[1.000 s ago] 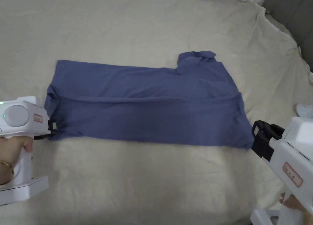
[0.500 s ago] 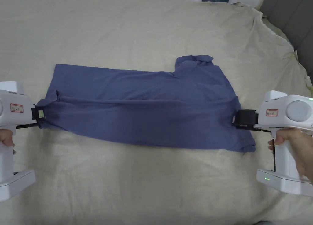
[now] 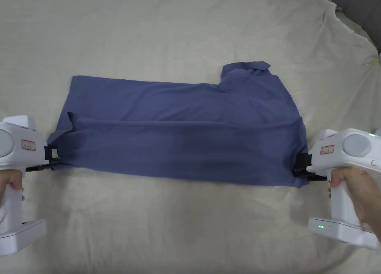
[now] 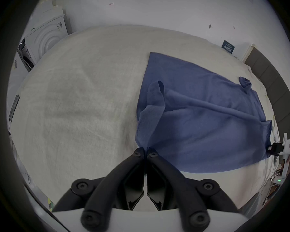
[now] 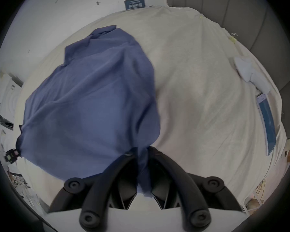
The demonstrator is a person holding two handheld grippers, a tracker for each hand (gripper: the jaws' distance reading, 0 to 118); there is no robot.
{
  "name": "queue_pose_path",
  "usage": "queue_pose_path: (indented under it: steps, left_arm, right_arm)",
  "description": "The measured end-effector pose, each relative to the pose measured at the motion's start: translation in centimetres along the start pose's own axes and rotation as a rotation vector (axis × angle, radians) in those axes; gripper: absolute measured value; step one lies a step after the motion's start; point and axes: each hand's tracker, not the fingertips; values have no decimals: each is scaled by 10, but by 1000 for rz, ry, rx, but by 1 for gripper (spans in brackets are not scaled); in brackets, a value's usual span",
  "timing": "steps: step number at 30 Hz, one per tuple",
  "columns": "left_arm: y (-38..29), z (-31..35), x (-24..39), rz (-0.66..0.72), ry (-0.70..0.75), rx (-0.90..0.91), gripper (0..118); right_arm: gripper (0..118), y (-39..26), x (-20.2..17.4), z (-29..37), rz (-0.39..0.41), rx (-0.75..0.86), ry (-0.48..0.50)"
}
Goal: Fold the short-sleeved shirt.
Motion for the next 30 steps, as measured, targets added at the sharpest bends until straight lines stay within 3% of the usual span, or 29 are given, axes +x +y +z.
queue_pose_path:
  steps: [3, 8, 15, 18, 25, 26, 28, 29, 30]
  left_arm:
    - [4, 14, -3, 9, -7, 8, 0]
    - [11, 56, -11, -7, -36, 54, 0]
    - [-42, 112, -44, 37, -96, 79, 0]
    - [-84, 106, -58, 73, -102, 16, 0]
    - [-154, 68, -74, 219, -110, -88, 0]
    - [-157, 67, -76, 247, -116, -81, 7]
    - [-156, 73, -81, 253, -44, -60, 53]
    - [-153, 78, -82, 238, -10, -55, 77]
    - [-150, 84, -87, 224, 45, -37, 98]
  right_arm:
    - [9, 10, 4, 20, 43, -14, 23]
    - [9, 15, 18, 74, 30, 59, 117]
    - [9, -46, 38, 117, 23, 118, 168]
    - [9, -89, 41, 108, 47, 70, 138]
    - [9, -148, 46, 63, 15, -37, 69]
    - [9, -149, 45, 61, 10, -38, 68]
    - [14, -147, 47, 63, 3, -25, 73]
    - [28, -145, 47, 68, 10, -20, 60]
    - [59, -142, 48, 75, 37, -2, 17]
